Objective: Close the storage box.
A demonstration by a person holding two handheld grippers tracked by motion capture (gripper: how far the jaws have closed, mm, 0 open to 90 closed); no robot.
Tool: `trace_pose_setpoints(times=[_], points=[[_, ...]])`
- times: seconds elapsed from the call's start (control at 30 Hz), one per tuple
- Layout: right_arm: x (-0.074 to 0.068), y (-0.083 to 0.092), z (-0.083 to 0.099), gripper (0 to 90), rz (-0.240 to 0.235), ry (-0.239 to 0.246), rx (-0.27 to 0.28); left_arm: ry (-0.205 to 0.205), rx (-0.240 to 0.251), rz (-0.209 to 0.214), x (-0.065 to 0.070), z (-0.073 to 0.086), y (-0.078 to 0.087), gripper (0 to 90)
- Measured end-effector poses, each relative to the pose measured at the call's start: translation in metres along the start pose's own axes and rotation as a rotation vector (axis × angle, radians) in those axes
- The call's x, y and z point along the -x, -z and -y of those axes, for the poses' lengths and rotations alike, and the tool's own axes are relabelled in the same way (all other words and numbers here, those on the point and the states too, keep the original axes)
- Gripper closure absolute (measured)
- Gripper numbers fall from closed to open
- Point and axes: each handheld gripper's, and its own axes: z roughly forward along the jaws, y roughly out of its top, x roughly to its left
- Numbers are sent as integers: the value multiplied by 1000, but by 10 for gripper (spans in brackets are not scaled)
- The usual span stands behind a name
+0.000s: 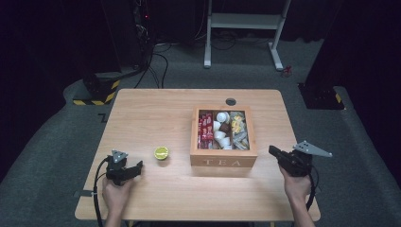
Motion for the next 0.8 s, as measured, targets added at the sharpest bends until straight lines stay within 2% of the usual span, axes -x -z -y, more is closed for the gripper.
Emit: trace_pose_setpoints(times=[0.2, 0.37, 0.6, 0.8], points=[[11, 9, 1, 891, 37, -17, 16, 0, 0, 0, 0, 0, 0, 245], [23, 13, 9, 890, 79, -41, 13, 1, 0, 0, 0, 0, 0, 245], [36, 10, 23, 887, 127, -60, -19, 0, 0, 0, 0, 0, 0, 245], [40, 1, 36, 879, 161, -63, -71, 1, 0, 1, 0, 0, 0, 245]])
